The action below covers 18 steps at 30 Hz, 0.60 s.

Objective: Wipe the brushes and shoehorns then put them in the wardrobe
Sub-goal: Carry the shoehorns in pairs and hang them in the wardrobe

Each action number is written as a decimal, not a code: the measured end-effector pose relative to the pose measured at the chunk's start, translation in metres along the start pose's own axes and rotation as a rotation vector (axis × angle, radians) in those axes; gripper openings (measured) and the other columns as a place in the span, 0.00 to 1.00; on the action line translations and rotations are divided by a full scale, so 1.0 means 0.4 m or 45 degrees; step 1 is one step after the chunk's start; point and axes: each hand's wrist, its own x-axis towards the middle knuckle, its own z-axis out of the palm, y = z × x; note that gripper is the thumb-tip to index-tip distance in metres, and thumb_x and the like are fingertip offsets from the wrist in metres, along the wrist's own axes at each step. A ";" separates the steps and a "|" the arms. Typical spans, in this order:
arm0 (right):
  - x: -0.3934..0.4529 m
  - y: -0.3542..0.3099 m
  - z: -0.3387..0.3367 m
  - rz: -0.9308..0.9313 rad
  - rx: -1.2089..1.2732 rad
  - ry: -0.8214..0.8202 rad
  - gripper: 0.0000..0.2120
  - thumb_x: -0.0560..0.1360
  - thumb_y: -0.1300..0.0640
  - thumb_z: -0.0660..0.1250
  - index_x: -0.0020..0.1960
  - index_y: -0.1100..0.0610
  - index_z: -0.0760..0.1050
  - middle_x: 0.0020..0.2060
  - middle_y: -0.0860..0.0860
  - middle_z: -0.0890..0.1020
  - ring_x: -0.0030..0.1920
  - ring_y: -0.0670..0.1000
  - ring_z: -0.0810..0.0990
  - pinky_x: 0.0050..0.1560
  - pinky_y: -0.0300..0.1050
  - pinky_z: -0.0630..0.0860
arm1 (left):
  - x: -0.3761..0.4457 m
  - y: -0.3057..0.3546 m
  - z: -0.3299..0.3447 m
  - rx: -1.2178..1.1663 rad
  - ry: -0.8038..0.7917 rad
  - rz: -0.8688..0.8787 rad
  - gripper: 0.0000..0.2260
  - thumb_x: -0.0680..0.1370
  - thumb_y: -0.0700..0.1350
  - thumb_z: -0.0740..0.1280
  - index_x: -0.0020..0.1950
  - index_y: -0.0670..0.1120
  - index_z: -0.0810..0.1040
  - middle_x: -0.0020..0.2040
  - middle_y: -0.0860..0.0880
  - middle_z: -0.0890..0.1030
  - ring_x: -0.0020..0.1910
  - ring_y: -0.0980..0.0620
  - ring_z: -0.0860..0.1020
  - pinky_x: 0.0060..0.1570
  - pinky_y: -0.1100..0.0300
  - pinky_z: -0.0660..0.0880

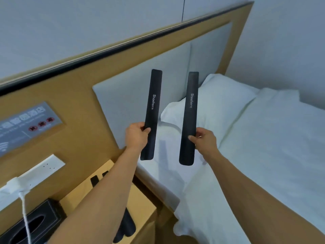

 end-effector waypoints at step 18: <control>-0.252 -0.124 -0.899 -0.210 0.208 0.525 0.25 0.75 0.71 0.69 0.70 0.57 0.71 0.60 0.59 0.81 0.60 0.62 0.80 0.55 0.66 0.80 | -0.373 0.911 0.300 -0.425 -0.547 0.726 0.12 0.77 0.39 0.70 0.61 0.46 0.80 0.55 0.48 0.83 0.53 0.46 0.82 0.55 0.43 0.80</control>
